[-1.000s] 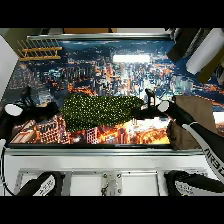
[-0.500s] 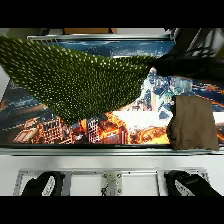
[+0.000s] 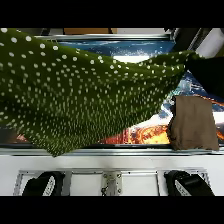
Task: Fold the clothes and pants, and hang the long-sleeved shirts on hangers.
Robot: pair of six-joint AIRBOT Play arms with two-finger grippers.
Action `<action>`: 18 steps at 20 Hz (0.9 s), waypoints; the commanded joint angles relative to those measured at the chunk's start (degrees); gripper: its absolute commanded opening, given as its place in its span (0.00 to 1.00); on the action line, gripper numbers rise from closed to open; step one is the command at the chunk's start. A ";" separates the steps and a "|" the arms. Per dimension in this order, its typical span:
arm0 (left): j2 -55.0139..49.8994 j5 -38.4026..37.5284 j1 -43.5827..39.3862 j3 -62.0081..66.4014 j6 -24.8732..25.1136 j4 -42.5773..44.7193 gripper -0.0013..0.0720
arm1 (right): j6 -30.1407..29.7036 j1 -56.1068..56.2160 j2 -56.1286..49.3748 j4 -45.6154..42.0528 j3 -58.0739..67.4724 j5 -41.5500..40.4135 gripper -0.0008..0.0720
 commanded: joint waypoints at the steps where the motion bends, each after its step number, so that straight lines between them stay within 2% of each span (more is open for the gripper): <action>1: -6.14 -7.93 -0.07 2.64 -1.29 0.02 0.02 | 8.63 -0.04 -1.29 -0.04 -0.52 10.43 0.02; 4: -18.16 -17.00 -0.09 2.62 -1.81 0.02 0.02 | 9.07 -0.04 -8.41 -0.24 -5.64 14.53 0.02; 6: -28.63 -20.57 -0.09 2.64 -1.81 0.00 0.02 | 5.88 -0.04 -15.41 -1.14 -9.53 13.51 0.02; 8: -39.65 -19.89 -0.07 2.67 -2.21 -0.07 0.02 | 2.32 -0.07 -24.39 -2.54 -10.49 12.44 0.02; 11: -53.37 -18.08 -0.09 2.67 -3.41 -2.43 0.02 | -0.85 -0.26 -36.65 -5.99 -10.25 4.20 0.02; 14: -59.91 -15.10 -0.09 2.67 -3.28 -6.51 0.02 | -1.77 -1.86 -43.95 -6.27 -7.87 -1.01 0.02; 18: -59.58 -15.26 -0.07 2.67 -1.29 -6.12 0.02 | -1.79 -4.76 -43.85 -6.27 -7.21 -5.88 0.02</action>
